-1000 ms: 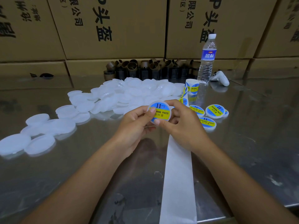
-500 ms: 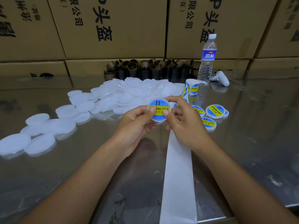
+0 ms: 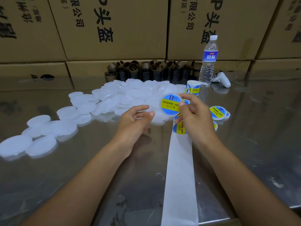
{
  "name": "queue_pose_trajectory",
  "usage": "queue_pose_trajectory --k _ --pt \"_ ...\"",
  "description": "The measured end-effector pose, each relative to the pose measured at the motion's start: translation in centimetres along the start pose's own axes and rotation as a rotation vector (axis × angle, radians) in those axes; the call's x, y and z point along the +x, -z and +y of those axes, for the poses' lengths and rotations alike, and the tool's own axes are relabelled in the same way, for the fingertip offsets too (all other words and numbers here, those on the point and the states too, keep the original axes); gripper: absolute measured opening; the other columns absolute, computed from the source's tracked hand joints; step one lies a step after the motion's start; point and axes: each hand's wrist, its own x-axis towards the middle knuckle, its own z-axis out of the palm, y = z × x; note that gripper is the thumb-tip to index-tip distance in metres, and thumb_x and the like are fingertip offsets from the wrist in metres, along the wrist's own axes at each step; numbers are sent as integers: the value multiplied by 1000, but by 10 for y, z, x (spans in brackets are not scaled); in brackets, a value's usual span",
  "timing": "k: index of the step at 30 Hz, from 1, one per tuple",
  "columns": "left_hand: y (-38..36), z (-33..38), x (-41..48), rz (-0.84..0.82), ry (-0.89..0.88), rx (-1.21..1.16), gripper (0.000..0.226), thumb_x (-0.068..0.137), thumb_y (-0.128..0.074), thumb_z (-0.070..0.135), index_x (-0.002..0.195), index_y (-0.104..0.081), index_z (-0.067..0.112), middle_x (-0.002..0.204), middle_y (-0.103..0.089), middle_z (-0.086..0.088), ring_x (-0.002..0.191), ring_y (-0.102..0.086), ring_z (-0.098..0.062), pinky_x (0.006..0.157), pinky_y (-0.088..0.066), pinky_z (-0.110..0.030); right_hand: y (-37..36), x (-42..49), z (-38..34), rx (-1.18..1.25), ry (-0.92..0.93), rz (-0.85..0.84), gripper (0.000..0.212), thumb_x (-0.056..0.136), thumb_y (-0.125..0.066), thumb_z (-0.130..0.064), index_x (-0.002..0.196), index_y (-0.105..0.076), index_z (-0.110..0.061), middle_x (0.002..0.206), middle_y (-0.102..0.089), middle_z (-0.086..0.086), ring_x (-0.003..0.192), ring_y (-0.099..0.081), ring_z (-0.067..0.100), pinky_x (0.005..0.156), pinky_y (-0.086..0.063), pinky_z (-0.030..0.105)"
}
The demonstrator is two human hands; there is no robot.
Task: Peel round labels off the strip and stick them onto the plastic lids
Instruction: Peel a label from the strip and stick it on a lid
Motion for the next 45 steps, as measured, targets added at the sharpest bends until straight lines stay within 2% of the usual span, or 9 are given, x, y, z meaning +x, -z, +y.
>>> queue_pose_trajectory --k 6,14,20,26,28,32,36,41,45 --pt "11 -5 11 246 -133 253 28 88 -67 11 114 -59 16 99 -57 2 80 -54 -5 57 -40 -2 7 7 1 147 -275 123 29 87 -48 1 106 -59 -18 70 -62 0 53 -62 7 52 -46 21" --pt "21 -15 19 195 -178 700 43 90 -63 14 131 -50 16 136 -46 -1 127 -40 -18 100 -31 -24 24 20 9 348 -450 535 24 85 -59 -4 108 -56 -13 66 -51 1 44 -45 7 36 -36 15" --pt "22 -16 17 64 -167 857 50 94 -56 22 141 -42 15 149 -37 -1 134 -35 -18 96 -23 -17 30 21 12 466 -564 544 11 87 -59 -3 94 -55 -10 63 -53 2 51 -50 7 45 -43 15" --pt "22 -18 17 36 -164 980 46 94 -55 24 139 -46 14 139 -48 -4 130 -40 -22 101 -30 -28 31 20 10 404 -585 494 11 90 -52 -3 81 -55 -10 98 -64 14 95 -66 25 86 -51 34" --pt "22 -18 18 64 -166 998 41 94 -56 22 134 -51 14 135 -51 -6 127 -42 -23 104 -31 -31 28 20 8 427 -619 553 19 90 -52 -6 72 -50 -12 83 -63 4 109 -62 26 93 -50 36" --pt "25 -18 18 137 -184 1040 29 91 -57 16 119 -61 14 122 -59 -6 118 -51 -25 103 -37 -35 28 22 5 429 -626 538 21 92 -47 -3 74 -48 -11 79 -59 8 94 -67 26 77 -53 29" --pt "25 -15 15 213 -194 1086 13 88 -58 18 84 -67 27 93 -69 6 105 -59 -21 80 -34 -27 26 21 9 415 -594 537 31 92 -48 -6 122 -55 -4 72 -54 -1 76 -63 15 55 -42 18" --pt "24 -13 13 199 -167 1072 35 91 -58 24 57 -53 32 67 -55 16 104 -51 -21 78 -16 -28 19 19 10 220 -432 498 19 90 -47 -9 105 -57 -17 83 -59 -1 71 -58 14 62 -43 21" --pt "20 -9 12 104 -238 866 33 93 -59 31 61 -50 29 71 -54 13 101 -50 -23 84 -32 -31 15 16 10 131 -319 455 19 90 -49 -8 84 -54 -25 93 -60 3 90 -63 23 75 -50 34"
